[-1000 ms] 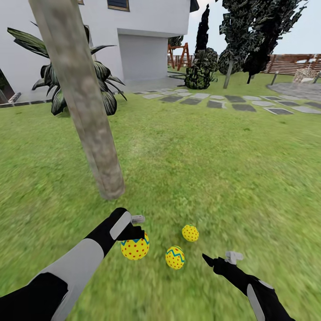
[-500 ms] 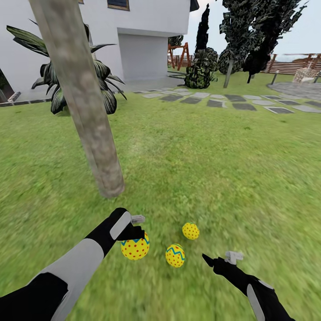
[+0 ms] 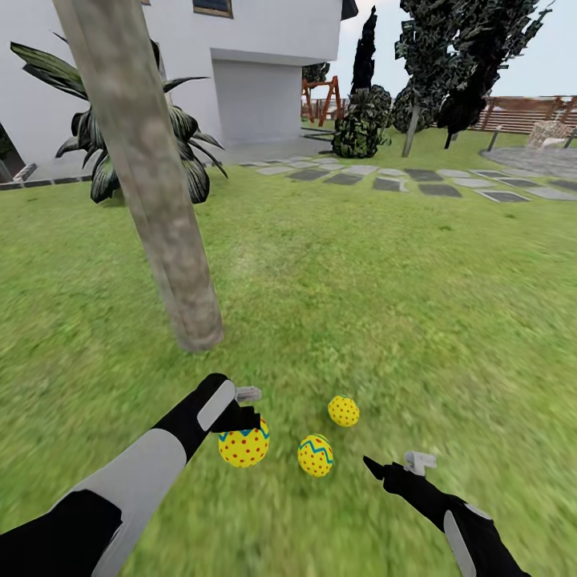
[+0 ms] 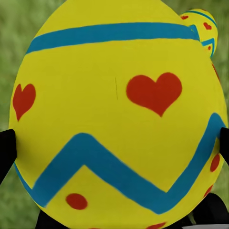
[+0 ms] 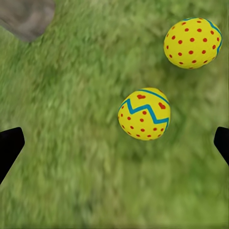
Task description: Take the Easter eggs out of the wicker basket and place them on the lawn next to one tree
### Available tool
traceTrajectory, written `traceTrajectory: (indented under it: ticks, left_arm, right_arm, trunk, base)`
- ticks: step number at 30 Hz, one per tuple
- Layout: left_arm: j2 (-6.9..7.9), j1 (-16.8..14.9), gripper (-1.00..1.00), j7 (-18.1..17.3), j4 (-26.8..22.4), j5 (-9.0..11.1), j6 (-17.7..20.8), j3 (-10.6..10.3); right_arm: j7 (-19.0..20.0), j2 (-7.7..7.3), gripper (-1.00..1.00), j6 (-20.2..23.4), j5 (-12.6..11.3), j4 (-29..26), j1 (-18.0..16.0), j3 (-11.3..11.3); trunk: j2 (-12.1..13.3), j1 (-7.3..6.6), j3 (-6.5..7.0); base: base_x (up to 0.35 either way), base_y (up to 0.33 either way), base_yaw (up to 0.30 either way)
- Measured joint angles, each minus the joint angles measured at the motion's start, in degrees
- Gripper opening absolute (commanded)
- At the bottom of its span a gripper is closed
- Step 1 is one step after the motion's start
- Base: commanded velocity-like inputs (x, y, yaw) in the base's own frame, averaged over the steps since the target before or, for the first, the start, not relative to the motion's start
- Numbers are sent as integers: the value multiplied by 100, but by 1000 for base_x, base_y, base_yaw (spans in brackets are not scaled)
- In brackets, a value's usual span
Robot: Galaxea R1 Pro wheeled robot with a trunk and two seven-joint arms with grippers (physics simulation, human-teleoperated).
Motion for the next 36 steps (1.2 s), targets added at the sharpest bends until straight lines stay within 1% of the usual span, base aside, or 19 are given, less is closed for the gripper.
traceTrajectory:
  ticks: [23, 28, 36]
  left_arm:
    - [4, 0, -100, 4, -8, 1, -23, -9]
    - [3, -1, -100, 5, -8, -1, -67, -9]
    - [7, 0, -100, 8, -17, 0, -70, -12]
  right_arm:
    - [9, 7, 100, -17, -3, -3, 0, 0]
    - [9, 9, 100, -10, -3, 1, 0, 0]
    - [9, 9, 100, -9, -3, 4, 0, 7]
  trunk:
    - [-923, 505, -413]
    - [-1123, 615, -496]
    - [-1444, 791, -636]
  base:
    - [0, 0, 0]
    - [0, 0, -92]
    - [0, 0, -12]
